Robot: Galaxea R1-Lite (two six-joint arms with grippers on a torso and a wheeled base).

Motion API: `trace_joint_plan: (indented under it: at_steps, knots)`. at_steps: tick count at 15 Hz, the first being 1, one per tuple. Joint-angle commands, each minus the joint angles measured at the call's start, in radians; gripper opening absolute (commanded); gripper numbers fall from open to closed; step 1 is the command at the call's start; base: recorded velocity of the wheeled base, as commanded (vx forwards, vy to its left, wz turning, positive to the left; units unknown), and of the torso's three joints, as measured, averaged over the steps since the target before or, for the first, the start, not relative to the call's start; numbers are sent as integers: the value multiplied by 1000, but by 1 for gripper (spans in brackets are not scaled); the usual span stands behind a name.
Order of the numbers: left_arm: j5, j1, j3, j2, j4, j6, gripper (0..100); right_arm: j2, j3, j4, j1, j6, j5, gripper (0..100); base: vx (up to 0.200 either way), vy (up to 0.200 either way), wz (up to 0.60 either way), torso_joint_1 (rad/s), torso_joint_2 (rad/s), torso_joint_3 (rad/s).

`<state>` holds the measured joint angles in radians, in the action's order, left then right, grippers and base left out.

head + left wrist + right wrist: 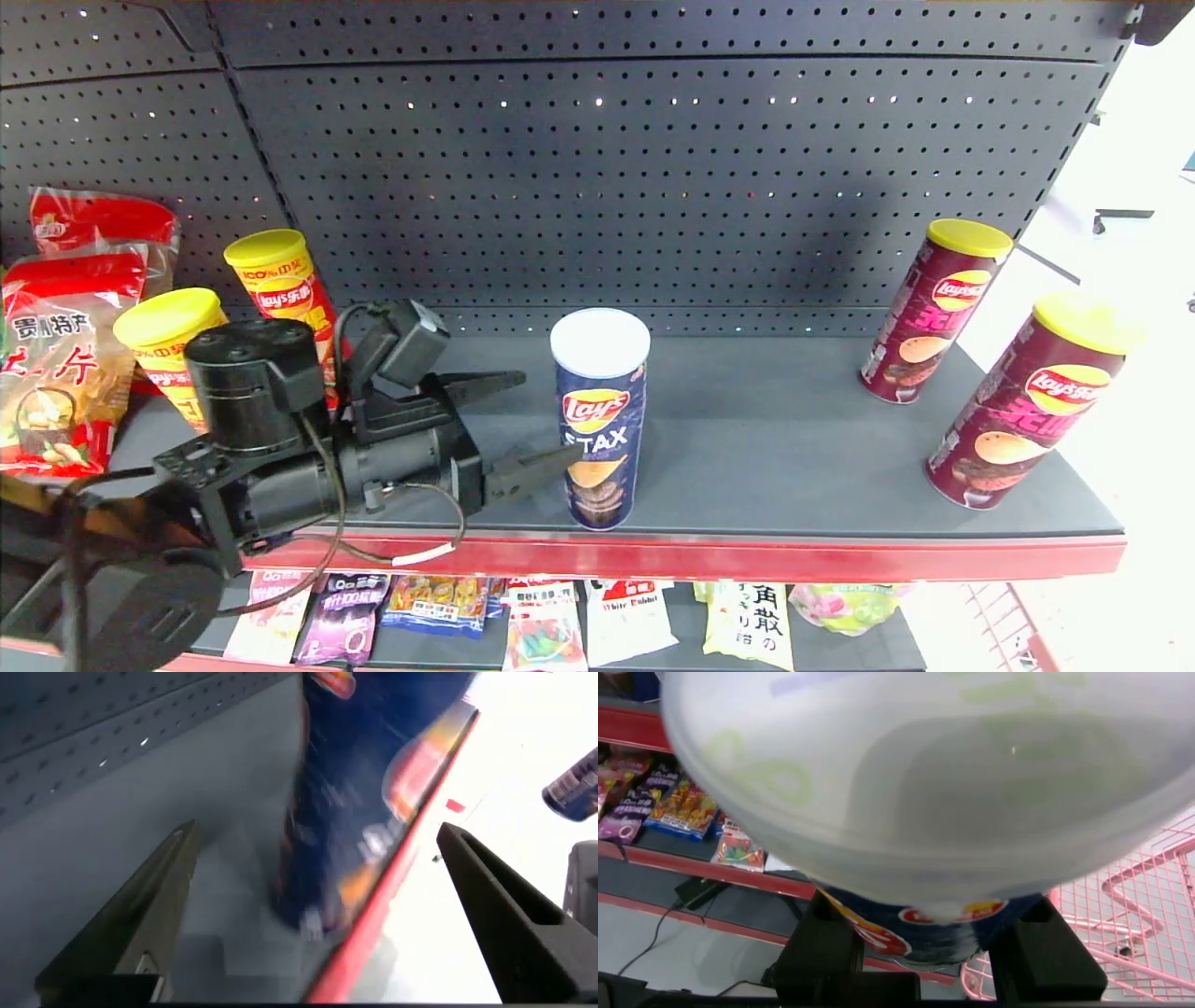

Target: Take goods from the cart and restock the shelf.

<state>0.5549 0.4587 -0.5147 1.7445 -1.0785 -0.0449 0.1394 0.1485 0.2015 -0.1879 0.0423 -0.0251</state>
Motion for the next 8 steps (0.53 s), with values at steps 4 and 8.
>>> trace_joint_plan:
  at_steps: [4, 8]
  knots:
    - [-38, -118, 292, -391, 31, 30, 100, 292, 183, -5, -70, 2, 79, 0, 0, 0, 0, 0, 0, 0]
    - [-210, -123, 252, -908, 618, 62, 100, 827, 496, -232, -237, -1, 142, 0, 0, 0, 0, 0, 0, 0]
